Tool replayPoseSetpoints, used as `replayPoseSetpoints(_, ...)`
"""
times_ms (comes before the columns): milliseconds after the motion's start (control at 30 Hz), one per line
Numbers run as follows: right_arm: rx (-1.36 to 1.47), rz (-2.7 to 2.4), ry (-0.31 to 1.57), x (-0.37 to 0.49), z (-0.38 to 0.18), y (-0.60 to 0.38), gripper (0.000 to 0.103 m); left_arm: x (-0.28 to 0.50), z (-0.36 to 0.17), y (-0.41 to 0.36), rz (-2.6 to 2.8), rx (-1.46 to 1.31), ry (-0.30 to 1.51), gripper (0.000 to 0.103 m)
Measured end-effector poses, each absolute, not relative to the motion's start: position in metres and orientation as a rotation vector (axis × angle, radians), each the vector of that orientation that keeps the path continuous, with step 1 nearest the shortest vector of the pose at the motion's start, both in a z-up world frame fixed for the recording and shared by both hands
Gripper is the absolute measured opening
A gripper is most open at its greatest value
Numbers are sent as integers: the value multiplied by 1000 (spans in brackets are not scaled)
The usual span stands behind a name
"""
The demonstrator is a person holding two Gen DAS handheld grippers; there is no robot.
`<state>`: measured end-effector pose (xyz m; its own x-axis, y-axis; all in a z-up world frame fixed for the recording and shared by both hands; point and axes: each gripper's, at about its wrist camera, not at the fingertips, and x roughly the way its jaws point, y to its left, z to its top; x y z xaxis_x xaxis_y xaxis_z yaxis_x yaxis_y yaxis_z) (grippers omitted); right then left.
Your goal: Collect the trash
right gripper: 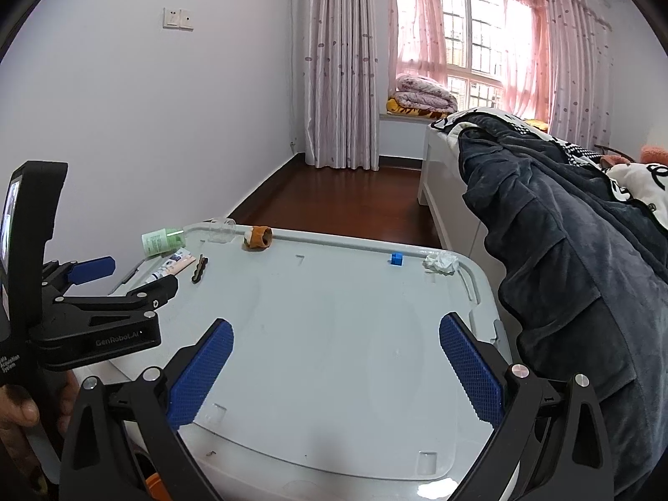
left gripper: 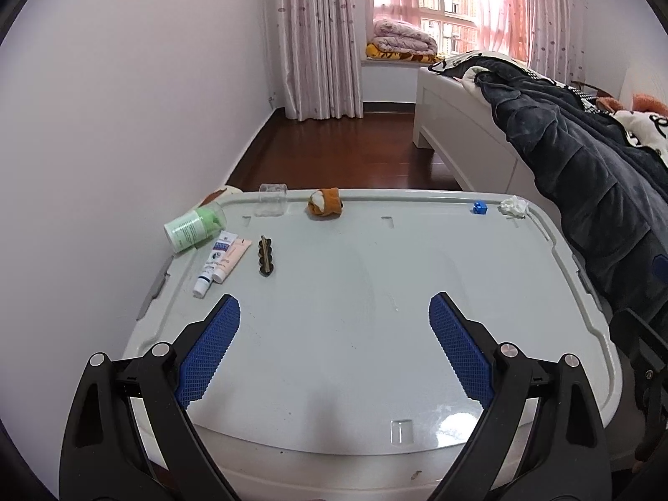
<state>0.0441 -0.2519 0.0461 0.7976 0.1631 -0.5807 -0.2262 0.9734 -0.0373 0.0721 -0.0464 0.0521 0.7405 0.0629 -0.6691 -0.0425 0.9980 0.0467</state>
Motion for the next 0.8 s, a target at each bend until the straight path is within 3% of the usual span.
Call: replayPoseSetpoints(800, -174, 208, 620, 41, 39, -243, 98, 66, 59, -52, 96, 91, 680, 90)
